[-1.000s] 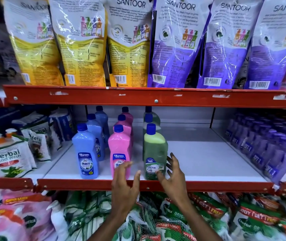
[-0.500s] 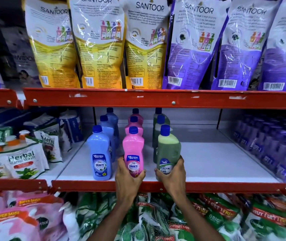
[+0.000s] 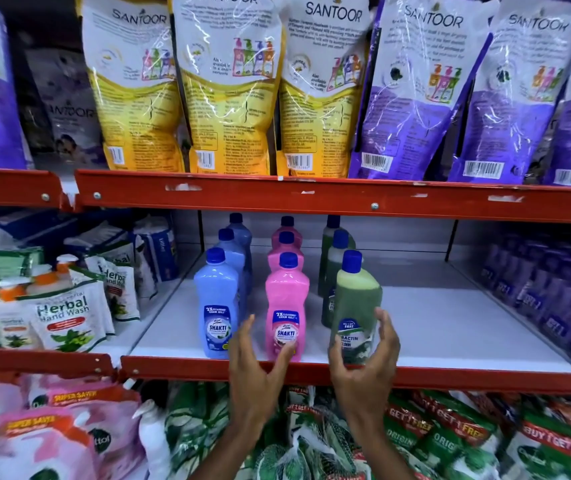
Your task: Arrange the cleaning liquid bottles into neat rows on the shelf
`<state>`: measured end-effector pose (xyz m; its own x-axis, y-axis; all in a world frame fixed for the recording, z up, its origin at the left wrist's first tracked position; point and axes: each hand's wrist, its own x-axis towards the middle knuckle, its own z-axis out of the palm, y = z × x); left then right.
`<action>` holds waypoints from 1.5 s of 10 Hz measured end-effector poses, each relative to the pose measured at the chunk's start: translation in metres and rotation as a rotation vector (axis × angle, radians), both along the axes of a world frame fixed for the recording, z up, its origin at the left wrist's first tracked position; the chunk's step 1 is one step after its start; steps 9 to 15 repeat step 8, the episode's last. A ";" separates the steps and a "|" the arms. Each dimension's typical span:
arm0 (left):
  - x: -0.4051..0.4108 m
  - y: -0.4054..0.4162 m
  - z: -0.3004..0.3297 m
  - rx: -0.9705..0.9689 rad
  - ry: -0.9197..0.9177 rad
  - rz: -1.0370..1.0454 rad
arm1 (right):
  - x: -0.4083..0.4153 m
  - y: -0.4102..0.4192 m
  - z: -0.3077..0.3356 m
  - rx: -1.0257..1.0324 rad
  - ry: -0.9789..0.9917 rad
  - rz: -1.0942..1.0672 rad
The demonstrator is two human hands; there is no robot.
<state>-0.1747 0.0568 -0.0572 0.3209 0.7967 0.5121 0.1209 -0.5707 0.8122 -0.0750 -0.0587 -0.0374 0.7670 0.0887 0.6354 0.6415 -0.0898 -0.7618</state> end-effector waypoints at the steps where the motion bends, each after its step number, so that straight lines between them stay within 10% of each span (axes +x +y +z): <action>1: -0.028 0.017 0.003 0.173 -0.137 0.229 | -0.032 0.022 -0.005 -0.145 -0.066 0.111; 4: -0.027 0.078 0.005 -0.046 0.056 0.150 | -0.031 0.097 -0.013 -0.334 0.227 0.147; 15: -0.036 0.071 0.007 0.015 0.032 0.144 | -0.031 0.091 -0.011 -0.282 0.214 0.124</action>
